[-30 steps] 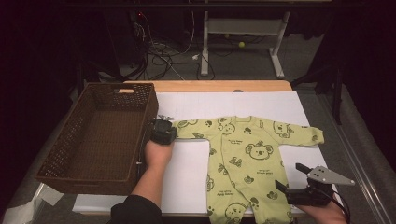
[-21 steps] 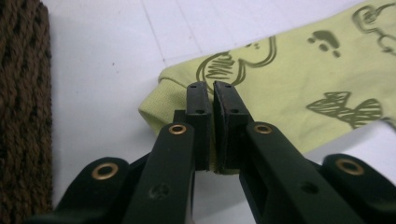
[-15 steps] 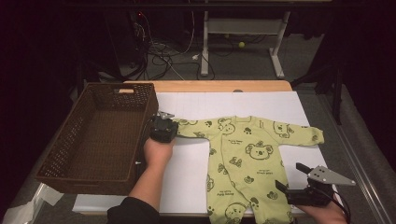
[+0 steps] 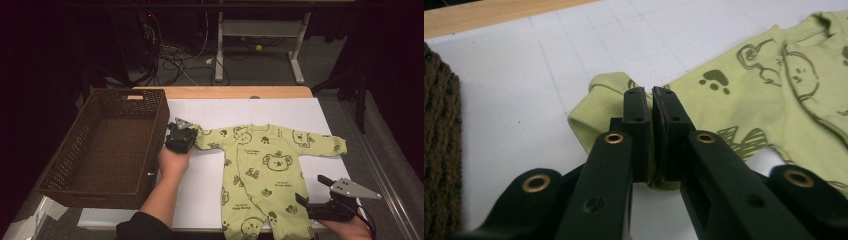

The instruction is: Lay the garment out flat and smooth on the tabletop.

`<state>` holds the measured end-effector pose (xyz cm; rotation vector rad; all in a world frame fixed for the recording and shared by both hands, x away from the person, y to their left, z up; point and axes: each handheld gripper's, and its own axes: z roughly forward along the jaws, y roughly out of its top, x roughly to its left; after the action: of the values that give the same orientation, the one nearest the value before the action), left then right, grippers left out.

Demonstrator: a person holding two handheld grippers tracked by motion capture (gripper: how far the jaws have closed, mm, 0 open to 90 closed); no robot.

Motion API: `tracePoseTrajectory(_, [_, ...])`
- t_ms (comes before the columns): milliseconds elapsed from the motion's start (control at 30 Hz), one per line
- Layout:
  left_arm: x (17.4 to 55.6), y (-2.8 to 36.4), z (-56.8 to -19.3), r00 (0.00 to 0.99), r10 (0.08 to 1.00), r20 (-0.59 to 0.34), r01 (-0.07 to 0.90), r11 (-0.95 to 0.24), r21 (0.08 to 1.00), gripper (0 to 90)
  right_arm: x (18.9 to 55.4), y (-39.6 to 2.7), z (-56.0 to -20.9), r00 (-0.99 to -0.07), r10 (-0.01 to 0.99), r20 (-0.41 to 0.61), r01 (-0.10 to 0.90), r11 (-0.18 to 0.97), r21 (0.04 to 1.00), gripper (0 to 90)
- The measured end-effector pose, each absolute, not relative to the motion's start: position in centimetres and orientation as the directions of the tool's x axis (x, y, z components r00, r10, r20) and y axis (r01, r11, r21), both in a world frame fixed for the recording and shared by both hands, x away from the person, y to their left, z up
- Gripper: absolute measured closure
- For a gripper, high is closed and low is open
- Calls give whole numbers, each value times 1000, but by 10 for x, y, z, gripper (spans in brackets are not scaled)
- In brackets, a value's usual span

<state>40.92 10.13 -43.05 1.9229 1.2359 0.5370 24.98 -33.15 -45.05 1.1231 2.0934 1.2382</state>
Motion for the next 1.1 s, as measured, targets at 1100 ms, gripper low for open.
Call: tracePoseTrajectory(1100, [403, 49, -400, 575, 817, -35, 466, -293, 835, 818, 246, -336, -452, -551, 834, 27, 426, 254, 868, 1])
